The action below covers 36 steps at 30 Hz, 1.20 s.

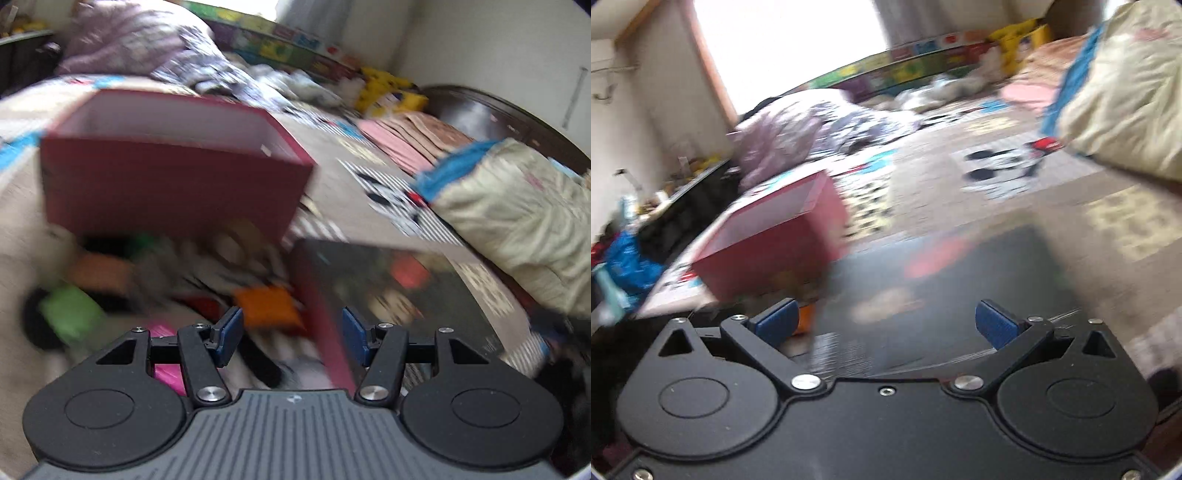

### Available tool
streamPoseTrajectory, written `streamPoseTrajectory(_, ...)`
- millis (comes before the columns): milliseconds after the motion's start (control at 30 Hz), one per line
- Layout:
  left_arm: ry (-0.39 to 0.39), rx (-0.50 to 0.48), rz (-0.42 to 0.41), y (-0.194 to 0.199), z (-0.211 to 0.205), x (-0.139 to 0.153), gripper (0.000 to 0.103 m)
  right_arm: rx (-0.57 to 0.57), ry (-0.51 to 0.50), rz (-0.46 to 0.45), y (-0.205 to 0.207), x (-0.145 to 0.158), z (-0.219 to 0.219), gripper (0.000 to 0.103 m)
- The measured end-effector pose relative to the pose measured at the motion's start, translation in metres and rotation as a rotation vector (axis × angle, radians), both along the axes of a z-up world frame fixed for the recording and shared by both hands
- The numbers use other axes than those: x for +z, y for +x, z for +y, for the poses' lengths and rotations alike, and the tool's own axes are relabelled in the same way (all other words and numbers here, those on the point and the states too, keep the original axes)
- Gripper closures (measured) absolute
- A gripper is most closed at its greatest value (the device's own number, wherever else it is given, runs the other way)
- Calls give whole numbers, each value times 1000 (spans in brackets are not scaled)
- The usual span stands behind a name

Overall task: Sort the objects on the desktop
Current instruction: 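Grasp the edges of the picture-printed lid with both grippers, then lift the lid with both grippers and carry it over the pink box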

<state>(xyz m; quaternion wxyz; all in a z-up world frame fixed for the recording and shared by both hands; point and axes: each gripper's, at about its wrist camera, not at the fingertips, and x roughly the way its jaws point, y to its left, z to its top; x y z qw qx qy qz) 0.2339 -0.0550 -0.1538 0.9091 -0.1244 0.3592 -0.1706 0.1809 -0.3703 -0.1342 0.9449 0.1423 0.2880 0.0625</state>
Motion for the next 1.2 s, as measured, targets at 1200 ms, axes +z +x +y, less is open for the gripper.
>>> streamPoseTrajectory(1200,9,-254,-13,-17,-70,-16,30,99,-19,189,26,-49,-73,0)
